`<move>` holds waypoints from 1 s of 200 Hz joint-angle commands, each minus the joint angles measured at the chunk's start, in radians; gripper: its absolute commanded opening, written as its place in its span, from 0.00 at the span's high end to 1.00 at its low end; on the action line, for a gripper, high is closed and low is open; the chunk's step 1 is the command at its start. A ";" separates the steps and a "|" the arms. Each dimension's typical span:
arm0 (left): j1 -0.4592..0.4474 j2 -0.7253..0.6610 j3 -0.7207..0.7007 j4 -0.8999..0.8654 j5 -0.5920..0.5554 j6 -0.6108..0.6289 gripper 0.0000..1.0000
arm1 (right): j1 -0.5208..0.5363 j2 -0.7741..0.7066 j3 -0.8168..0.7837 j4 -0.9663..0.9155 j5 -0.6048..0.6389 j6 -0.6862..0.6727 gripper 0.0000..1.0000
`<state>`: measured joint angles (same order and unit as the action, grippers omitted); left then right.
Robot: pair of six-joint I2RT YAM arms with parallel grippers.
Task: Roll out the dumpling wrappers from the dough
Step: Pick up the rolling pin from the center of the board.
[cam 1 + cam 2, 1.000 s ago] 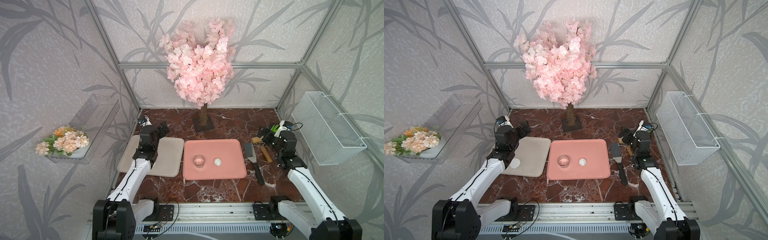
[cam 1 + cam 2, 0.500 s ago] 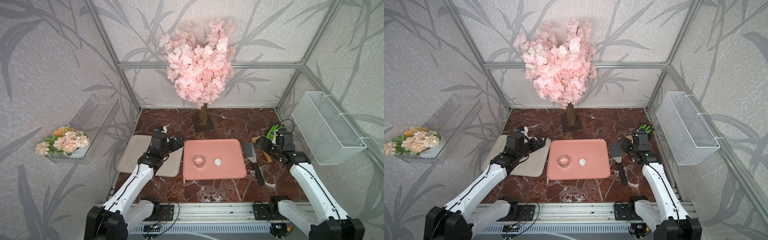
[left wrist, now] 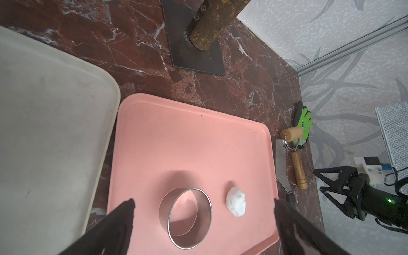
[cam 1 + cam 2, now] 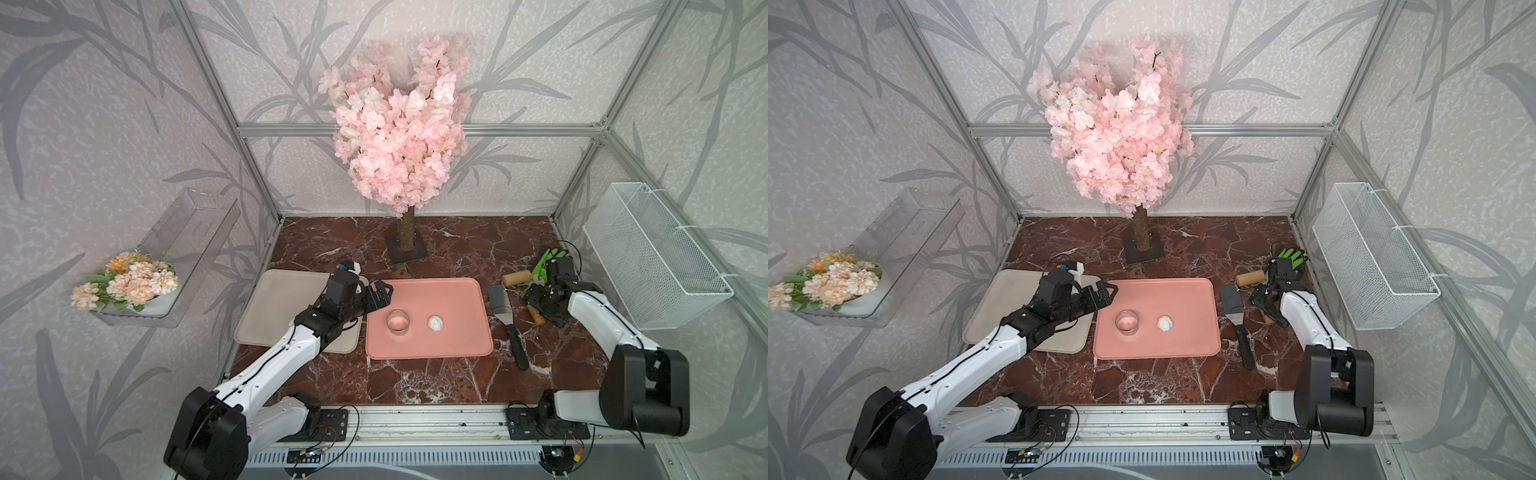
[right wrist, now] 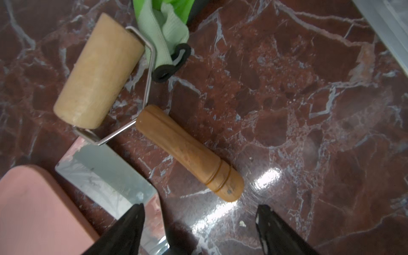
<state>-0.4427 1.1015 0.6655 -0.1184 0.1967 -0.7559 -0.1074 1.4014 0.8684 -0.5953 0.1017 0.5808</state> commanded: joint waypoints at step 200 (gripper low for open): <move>-0.011 -0.004 0.008 0.048 0.028 -0.036 0.00 | 0.066 0.297 0.147 0.029 -0.037 -0.148 0.42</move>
<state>-0.4507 1.1019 0.6655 -0.0864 0.2142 -0.7872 -0.0628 1.6890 0.9863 -0.5499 0.0509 0.4423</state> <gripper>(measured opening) 0.992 0.579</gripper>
